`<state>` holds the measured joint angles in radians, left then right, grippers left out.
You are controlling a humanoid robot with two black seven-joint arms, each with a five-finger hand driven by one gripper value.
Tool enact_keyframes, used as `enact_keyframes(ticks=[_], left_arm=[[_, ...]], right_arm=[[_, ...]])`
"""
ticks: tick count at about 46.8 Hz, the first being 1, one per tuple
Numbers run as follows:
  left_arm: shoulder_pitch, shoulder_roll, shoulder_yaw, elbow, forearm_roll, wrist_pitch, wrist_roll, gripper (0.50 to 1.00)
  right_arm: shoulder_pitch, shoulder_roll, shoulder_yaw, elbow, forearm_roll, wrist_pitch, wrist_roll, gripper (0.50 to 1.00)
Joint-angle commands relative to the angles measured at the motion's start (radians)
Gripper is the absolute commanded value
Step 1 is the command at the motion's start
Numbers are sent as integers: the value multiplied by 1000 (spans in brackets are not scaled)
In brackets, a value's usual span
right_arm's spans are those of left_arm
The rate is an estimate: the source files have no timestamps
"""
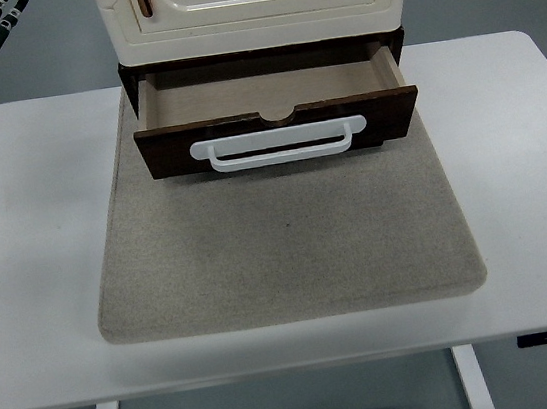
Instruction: Open the drawer under the combination cabinet
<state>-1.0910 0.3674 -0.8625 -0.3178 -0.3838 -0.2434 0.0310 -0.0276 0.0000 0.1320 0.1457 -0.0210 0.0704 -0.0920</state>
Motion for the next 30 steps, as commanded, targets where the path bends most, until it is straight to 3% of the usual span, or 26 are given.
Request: enact_keyframes(ticks=[1,15,30], left_arm=[[3,-13,-1,-1,-7,-17,-36,1000],[6,-105,-16,49,-41,-28,-52,1000],[23,-128,-10,49,-30,-30,-52,1000]], right_arm=[[0,0,0,0,1,0,0,926],[0,0,1,1,3,3,0,926],[0,0,6,1,4,2,-2,926]])
